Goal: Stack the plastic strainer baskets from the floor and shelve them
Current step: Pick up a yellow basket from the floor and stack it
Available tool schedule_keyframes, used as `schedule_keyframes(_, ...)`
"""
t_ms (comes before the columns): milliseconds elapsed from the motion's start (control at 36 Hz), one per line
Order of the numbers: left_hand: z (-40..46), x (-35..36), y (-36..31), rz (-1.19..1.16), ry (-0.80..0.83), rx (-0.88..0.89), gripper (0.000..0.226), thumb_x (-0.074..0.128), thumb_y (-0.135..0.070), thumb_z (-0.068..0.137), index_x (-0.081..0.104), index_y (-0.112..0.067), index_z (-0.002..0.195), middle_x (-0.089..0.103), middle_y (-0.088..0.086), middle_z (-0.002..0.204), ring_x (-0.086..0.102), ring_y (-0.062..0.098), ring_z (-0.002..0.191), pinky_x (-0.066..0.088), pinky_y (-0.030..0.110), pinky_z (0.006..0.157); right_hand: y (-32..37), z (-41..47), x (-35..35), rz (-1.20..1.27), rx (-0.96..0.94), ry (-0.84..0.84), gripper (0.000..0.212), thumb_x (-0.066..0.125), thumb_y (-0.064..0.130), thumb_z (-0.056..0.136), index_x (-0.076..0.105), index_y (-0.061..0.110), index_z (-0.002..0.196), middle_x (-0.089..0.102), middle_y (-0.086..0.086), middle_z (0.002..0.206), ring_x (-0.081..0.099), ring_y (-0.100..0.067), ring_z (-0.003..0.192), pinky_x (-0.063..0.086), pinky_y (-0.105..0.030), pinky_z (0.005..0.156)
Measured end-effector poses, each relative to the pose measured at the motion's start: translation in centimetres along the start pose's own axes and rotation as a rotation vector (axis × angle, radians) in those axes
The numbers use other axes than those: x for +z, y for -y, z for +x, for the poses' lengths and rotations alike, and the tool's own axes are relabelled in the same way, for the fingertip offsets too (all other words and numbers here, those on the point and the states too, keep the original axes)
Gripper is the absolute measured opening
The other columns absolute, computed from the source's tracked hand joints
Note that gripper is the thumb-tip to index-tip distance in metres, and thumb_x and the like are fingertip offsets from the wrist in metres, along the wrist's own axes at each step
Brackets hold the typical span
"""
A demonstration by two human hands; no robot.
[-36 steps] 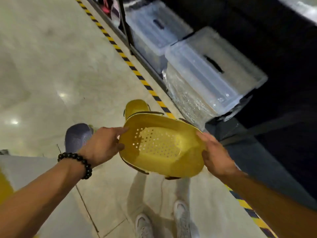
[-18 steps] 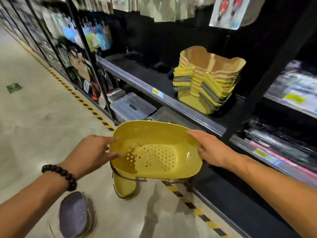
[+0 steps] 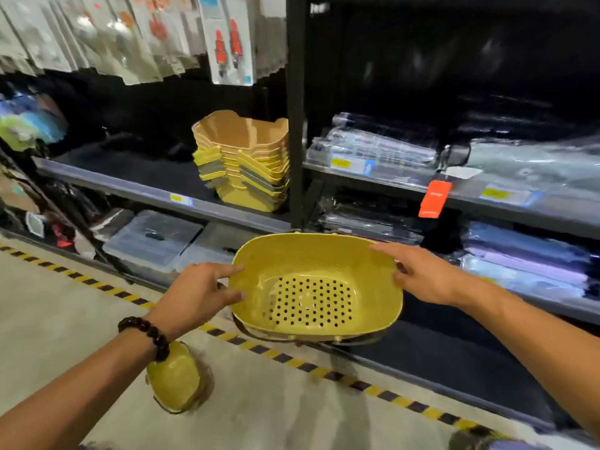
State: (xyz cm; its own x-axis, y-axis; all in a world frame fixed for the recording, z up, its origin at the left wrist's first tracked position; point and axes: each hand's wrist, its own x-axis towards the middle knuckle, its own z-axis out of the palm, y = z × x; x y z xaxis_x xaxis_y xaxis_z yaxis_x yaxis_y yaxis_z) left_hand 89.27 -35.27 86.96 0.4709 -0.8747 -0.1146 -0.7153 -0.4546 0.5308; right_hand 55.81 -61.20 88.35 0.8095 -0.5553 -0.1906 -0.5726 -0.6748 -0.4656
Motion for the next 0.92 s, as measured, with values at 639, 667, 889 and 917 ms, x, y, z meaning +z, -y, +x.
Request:
schedule_keyframes(639, -1.0, 30.1, -43.8, -0.083, 0.49, 0.427, 0.054, 0.086, -0.034, 0.084, 0.067, -0.045, 0.133, 0.07, -0.011, 0.132, 0.065, 0.005, 0.111, 0.048, 0.027, 0.095, -32.3, -45.9, -5.6, 0.662, 0.63, -0.387, 0.069, 0.064, -0.01, 0.093, 0.055, 0.046, 0.132, 0.069, 0.006, 0.118, 0.075, -0.008, 0.086, 0.063, -0.03, 0.071)
schedule_keyframes(667, -1.6, 31.2, -45.2, -0.071, 0.494, 0.439, 0.054, 0.086, -0.035, 0.084, 0.067, -0.044, 0.134, 0.069, -0.008, 0.134, 0.065, 0.007, 0.11, 0.048, 0.027, 0.094, -33.5, -47.2, -5.5, 0.666, 0.645, -0.387, 0.068, 0.064, -0.009, 0.093, 0.056, 0.042, 0.137, 0.064, 0.002, 0.127, 0.075, -0.008, 0.089, 0.062, -0.027, 0.068)
schedule_keyframes(889, -3.0, 38.4, -51.1, -0.03, 0.535, 0.46, 0.055, 0.083, -0.032, 0.088, 0.064, -0.032, 0.14, 0.064, 0.0, 0.142, 0.061, 0.013, 0.119, 0.047, 0.03, 0.104, -41.6, -52.5, -4.0, 0.663, 0.705, -0.338, 0.072, 0.062, -0.011, 0.093, 0.048, 0.028, 0.151, 0.058, 0.015, 0.102, 0.072, 0.0, 0.072, 0.057, -0.024, 0.061)
schedule_keyframes(917, -2.7, 39.2, -51.4, -0.031, 0.54, 0.457, 0.055, 0.083, -0.032, 0.088, 0.064, -0.033, 0.14, 0.065, -0.001, 0.14, 0.061, 0.012, 0.116, 0.047, 0.028, 0.101, -42.4, -52.6, -3.8, 0.675, 0.713, -0.337, 0.072, 0.062, -0.012, 0.092, 0.049, 0.028, 0.151, 0.059, 0.014, 0.103, 0.072, -0.001, 0.073, 0.057, -0.025, 0.061)
